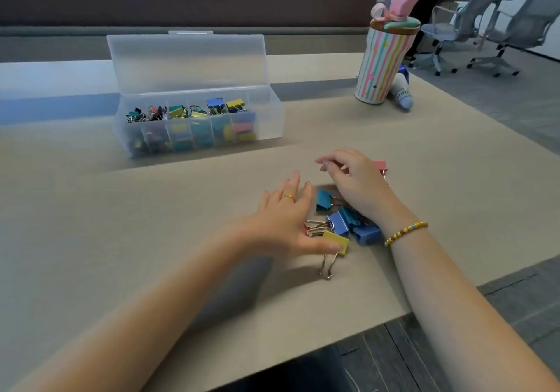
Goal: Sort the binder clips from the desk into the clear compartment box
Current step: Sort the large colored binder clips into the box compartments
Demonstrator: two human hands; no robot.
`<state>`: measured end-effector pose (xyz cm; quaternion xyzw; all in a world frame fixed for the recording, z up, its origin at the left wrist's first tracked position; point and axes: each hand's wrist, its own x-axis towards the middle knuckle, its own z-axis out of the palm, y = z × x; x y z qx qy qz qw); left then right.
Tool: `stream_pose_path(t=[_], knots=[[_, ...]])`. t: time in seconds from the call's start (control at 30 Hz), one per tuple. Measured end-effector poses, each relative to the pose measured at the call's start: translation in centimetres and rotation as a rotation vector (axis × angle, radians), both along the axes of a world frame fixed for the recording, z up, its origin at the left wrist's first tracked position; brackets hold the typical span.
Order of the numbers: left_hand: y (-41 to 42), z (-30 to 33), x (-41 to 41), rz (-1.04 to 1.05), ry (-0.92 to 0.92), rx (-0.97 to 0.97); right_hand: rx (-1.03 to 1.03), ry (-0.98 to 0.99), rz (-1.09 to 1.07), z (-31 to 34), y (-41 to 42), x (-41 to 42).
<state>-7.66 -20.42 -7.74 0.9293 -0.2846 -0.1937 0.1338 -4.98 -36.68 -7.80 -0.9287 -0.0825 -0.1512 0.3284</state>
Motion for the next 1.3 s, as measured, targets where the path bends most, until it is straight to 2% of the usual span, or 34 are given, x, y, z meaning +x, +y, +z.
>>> stream_pose_path(t=[0.13, 0.33, 0.47, 0.6, 0.87, 1.03, 1.3], knots=[[-1.2, -1.3, -0.9, 0.058, -0.101, 0.031, 0.019, -0.007, 0.005, -0.1, -0.1, -0.9], [0.3, -1.7, 3.0, 0.173, -0.190, -0.019, -0.007, 0.101, 0.033, -0.2, -0.4, -0.8], [1.1, -1.8, 5.0, 0.184, -0.234, -0.188, -0.086, 0.149, 0.057, -0.3, -0.2, -0.5], [1.7, -2.2, 5.6, 0.214, -0.249, -0.378, -0.082, 0.152, 0.036, -0.4, -0.2, -0.3], [3.5, -2.6, 6.4, 0.206, -0.315, -0.352, -0.492, 0.225, 0.057, -0.1, 1.8, 1.3], [3.9, -2.8, 6.8, 0.242, -0.354, -0.411, -0.500, 0.197, 0.060, 0.5, 2.3, 2.1], [4.7, -1.9, 6.8, 0.362, -0.298, -0.637, -0.495, 0.216, 0.031, 0.5, 3.0, 2.8]])
